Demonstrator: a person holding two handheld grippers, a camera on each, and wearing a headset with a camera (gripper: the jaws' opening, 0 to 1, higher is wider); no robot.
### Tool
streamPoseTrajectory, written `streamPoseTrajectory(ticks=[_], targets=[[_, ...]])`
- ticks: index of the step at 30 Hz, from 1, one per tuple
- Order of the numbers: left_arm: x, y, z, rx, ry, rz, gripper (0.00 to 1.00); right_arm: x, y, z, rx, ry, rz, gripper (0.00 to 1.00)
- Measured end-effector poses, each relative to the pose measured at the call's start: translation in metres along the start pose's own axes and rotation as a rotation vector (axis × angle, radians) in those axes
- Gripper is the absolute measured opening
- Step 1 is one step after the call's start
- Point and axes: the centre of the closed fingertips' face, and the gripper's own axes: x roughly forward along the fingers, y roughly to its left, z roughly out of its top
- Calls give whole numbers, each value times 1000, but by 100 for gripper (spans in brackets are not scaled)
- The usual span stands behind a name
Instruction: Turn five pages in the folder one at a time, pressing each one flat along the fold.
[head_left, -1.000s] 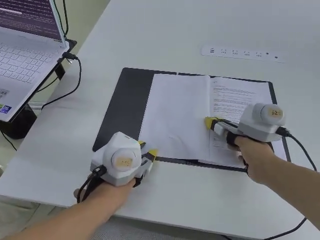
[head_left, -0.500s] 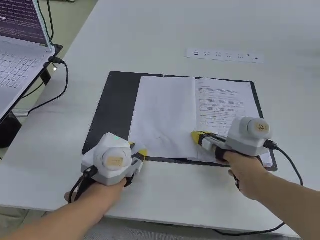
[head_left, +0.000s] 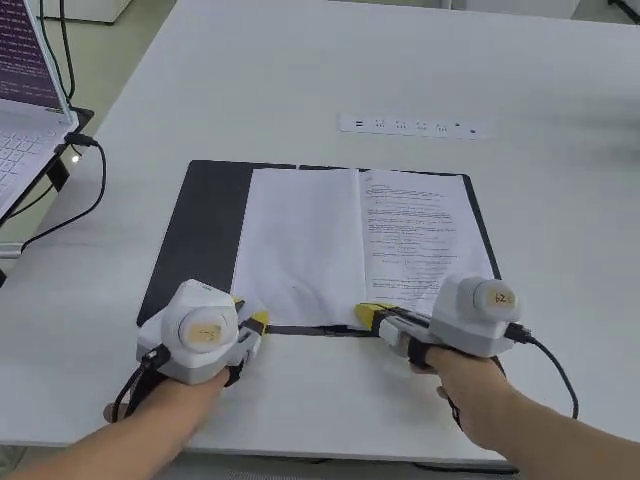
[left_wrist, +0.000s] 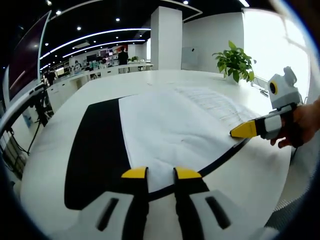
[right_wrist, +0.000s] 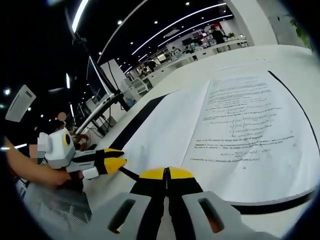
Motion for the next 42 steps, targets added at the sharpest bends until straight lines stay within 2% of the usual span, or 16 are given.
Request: streamPoseTrajectory(ticks=[7,12,13,16,18,19,20,22,24,27,29,30,33,38,40,42], targets=[[0,1,-1,-9,8,3,18,-8,9,-11,38,31,16,0],[1,7,1,-45,30,21,12,-19,28,-11,37,45,49,0],[0,8,2,-75,36,23,11,-22,32,-9,46,39,57,0],[1,9,2,-90,52,14,10,-33,43,0,45,23,69,0],[1,7,3,-124,64,-3,12,-42,51,7,38,16,69,0],[0,4,4,-156,70,-13,14,-48,54,14,19,-7,55,0],[0,4,4,-164,80,-11,17,-53,54,16,18,-3,40,0],[-4,1,3,-191,121,-10,23,-66,57,25,20,-19,26,0],[-8,-3,6,-207,129,-21,29,-81,57,32,6,-27,11,0],[-22,-10,18,-240,126,-46,33,-100,54,45,-38,-47,-35,0],[-33,-13,28,-263,118,-56,35,-117,52,60,-60,-89,-65,2],[-43,-17,38,-278,96,-65,36,-126,51,67,-58,-104,-78,6],[-62,-19,55,-299,60,-71,40,-147,44,80,-60,-134,-117,21],[-99,-19,81,-300,-19,-47,57,-174,32,93,-88,-166,-171,38],[-109,-20,85,-270,-24,-32,65,-183,24,94,-72,-181,-203,44],[-120,-20,88,-219,-34,-18,67,-191,17,94,-57,-193,-241,53]])
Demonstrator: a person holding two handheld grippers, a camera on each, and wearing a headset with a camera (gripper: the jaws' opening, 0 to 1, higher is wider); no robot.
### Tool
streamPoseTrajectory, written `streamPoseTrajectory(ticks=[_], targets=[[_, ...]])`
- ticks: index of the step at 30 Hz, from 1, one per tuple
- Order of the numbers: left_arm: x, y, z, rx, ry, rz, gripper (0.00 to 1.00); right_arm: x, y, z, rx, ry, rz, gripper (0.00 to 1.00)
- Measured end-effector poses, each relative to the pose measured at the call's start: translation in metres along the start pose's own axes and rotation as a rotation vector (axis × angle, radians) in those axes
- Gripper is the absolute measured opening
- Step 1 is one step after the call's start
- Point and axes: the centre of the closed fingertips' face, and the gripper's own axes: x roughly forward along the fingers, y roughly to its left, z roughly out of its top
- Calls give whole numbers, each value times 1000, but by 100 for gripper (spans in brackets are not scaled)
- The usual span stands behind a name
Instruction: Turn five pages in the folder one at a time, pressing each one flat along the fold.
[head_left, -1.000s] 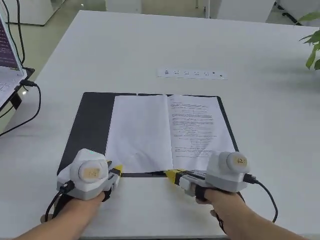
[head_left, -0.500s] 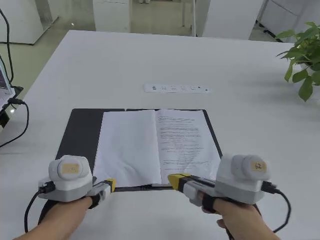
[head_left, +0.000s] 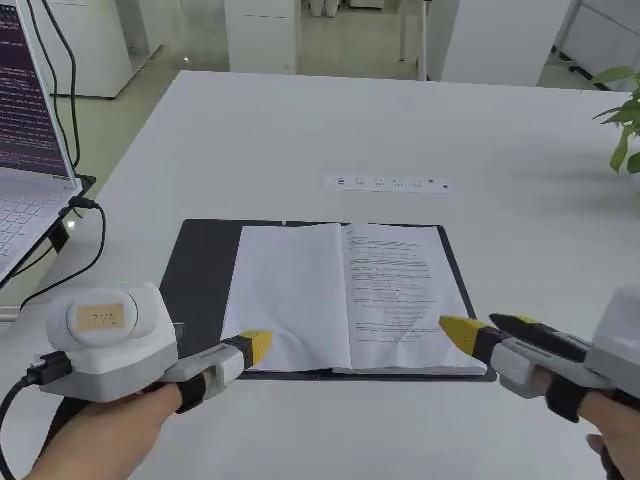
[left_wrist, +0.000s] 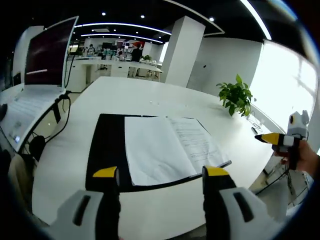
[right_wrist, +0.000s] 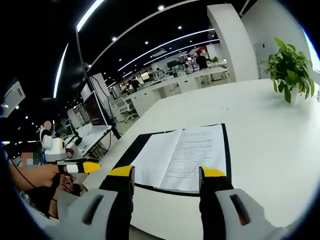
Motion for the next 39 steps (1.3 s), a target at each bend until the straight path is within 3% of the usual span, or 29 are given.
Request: streamPoseTrajectory(ticks=[2,6,10,12,18,21,30,39], targets=[[-10,-1,2,11,0,18,72,-4,-7,-1,-6,-4,-28,64],[-26,-3,8,-33,-34,41,87,-10,-18,-9,-38,9,-60,81],[-37,-6,6,5,-38,55,93,-17,-24,-16,-45,13,-68,87],[-41,-7,7,35,-49,62,98,-20,-27,-13,-71,-5,-83,98],[-47,-12,4,83,-41,63,99,-28,-28,-6,-123,-18,-81,100],[-45,-14,3,89,-39,62,99,-30,-32,-5,-107,-24,-78,99],[-20,-27,2,109,-14,35,99,-30,-33,-10,-100,-15,-66,96],[31,-68,1,168,11,-65,90,-28,-32,-15,-85,-13,-48,94]])
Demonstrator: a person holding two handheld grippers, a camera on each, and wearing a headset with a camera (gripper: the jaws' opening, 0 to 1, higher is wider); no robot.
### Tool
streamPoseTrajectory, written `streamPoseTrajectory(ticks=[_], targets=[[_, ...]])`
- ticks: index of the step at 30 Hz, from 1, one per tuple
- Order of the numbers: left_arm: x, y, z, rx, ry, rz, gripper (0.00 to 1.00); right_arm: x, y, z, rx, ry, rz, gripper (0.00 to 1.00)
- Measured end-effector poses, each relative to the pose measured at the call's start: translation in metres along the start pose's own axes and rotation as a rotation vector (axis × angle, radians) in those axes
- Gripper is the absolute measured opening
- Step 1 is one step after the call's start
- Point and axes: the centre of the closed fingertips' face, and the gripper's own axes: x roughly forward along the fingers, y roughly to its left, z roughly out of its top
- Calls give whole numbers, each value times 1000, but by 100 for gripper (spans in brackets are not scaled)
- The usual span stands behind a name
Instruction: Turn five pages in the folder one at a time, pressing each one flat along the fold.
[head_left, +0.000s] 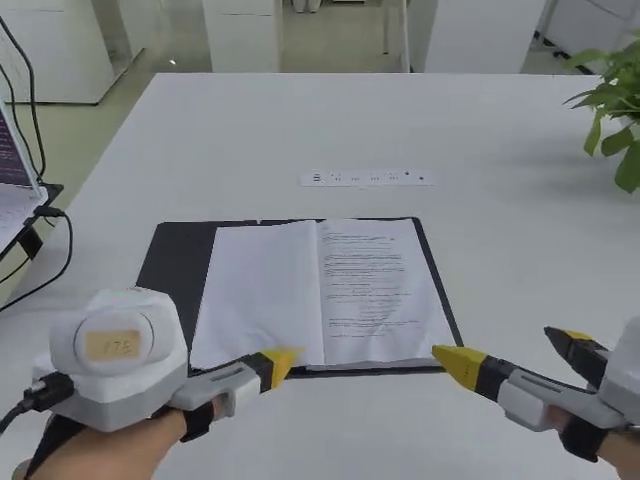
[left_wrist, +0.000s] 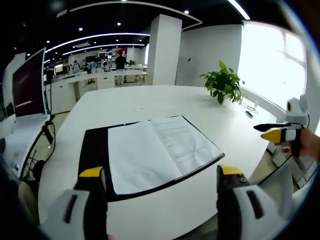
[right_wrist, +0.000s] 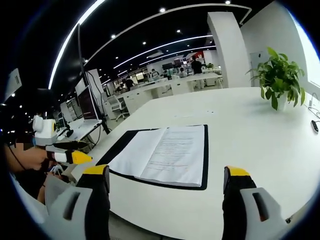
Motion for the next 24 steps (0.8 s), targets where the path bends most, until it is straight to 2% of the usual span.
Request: streamPoseTrajectory(ticks=[4,10,14,17,18,20,24], targets=[[33,-22,-4,35,20,-42,88,3,2,-3,1,4,9,93],[66,-46,-9,76,49,-80,83,6,2,-7,8,6,16,91],[87,-60,-14,114,90,-97,80,7,0,-8,21,1,17,90],[102,-74,-10,128,73,-118,79,7,-1,-9,22,3,18,89],[109,-81,-10,141,79,-129,79,7,-2,-10,24,3,16,89],[117,-88,-10,141,69,-140,78,7,-3,-9,26,-2,17,88],[134,-99,-19,140,100,-151,76,6,-8,-11,42,-6,5,86]])
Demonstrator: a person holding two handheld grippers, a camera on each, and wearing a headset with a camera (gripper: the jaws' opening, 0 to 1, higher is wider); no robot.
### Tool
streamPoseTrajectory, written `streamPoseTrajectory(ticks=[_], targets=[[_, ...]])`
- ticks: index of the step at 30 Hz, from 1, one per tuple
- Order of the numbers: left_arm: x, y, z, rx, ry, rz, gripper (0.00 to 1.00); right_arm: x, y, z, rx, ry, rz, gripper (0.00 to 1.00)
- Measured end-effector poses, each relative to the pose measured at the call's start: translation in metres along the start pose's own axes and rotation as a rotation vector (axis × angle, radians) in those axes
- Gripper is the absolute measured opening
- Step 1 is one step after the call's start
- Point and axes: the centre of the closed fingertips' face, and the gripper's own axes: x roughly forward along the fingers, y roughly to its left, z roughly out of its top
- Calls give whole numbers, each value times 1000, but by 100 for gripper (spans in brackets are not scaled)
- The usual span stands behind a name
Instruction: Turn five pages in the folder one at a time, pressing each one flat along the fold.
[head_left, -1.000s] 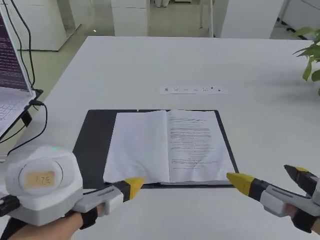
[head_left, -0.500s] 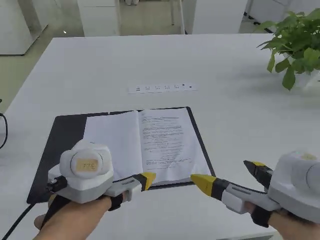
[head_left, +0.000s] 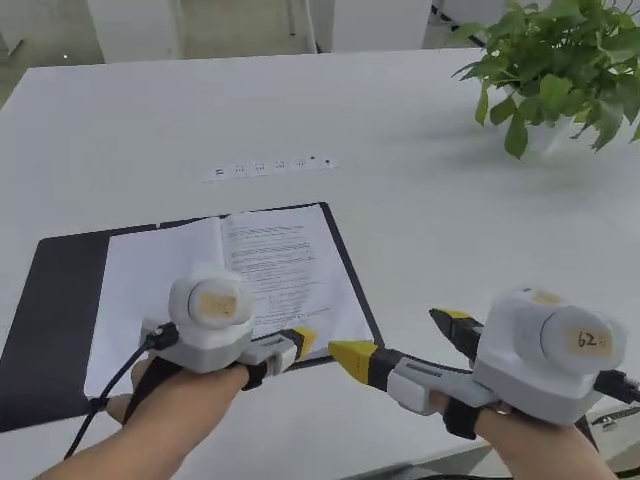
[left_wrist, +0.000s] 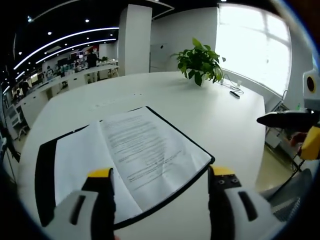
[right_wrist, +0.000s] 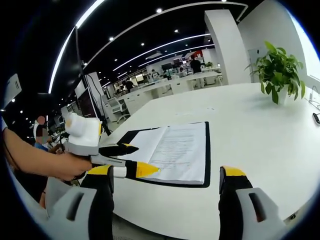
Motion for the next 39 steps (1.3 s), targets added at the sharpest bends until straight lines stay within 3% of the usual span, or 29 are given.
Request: streamPoseTrajectory(ticks=[10,16,25,31,39], targets=[[42,-18,-8,-36,17,5,76,-1,-5,-6,36,-9,-29,83],[58,-20,-10,-30,23,23,75,-2,-6,-10,29,-2,-32,83],[71,-22,-15,-3,32,39,73,2,-8,-14,36,4,-27,81],[76,-20,-25,10,67,56,69,1,-11,-13,51,-5,-29,79],[77,-21,-28,47,62,73,65,0,-17,-16,64,0,-37,78]])
